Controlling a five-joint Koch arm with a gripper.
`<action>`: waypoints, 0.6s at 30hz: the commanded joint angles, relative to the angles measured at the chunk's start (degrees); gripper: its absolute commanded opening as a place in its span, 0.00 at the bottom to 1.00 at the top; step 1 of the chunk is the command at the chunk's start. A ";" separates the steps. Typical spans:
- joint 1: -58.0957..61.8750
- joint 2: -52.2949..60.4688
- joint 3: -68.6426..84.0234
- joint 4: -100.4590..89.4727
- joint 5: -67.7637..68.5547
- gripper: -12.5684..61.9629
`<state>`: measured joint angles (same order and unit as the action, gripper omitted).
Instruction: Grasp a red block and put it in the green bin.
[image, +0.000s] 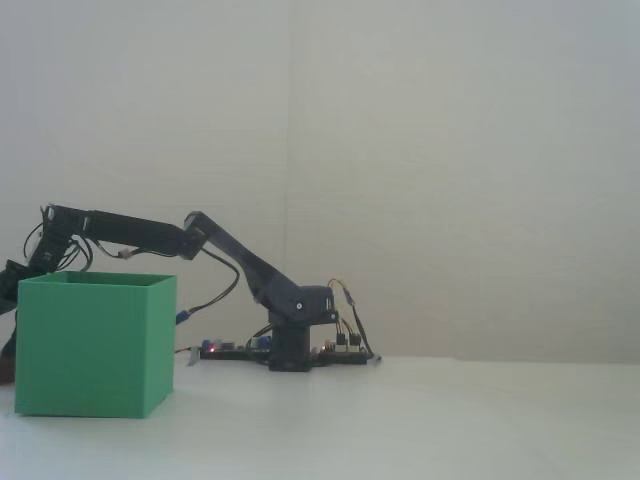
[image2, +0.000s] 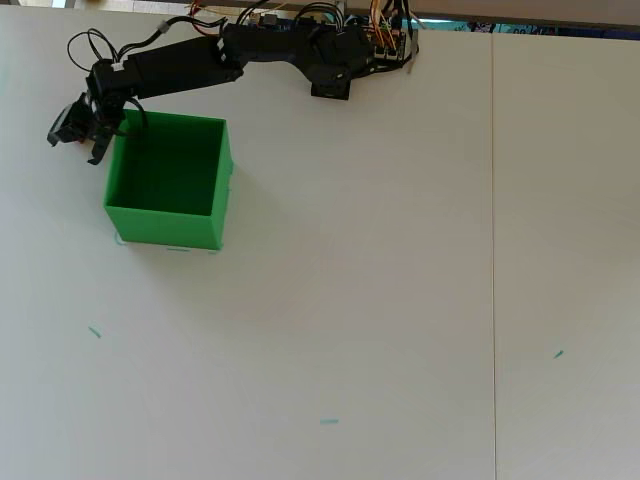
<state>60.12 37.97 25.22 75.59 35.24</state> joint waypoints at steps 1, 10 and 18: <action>-0.79 3.52 0.09 -0.35 -0.09 0.61; 5.10 3.87 0.18 -5.27 -2.55 0.61; 7.29 5.45 0.00 -5.27 -4.04 0.61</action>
<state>66.71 39.64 26.54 72.25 32.08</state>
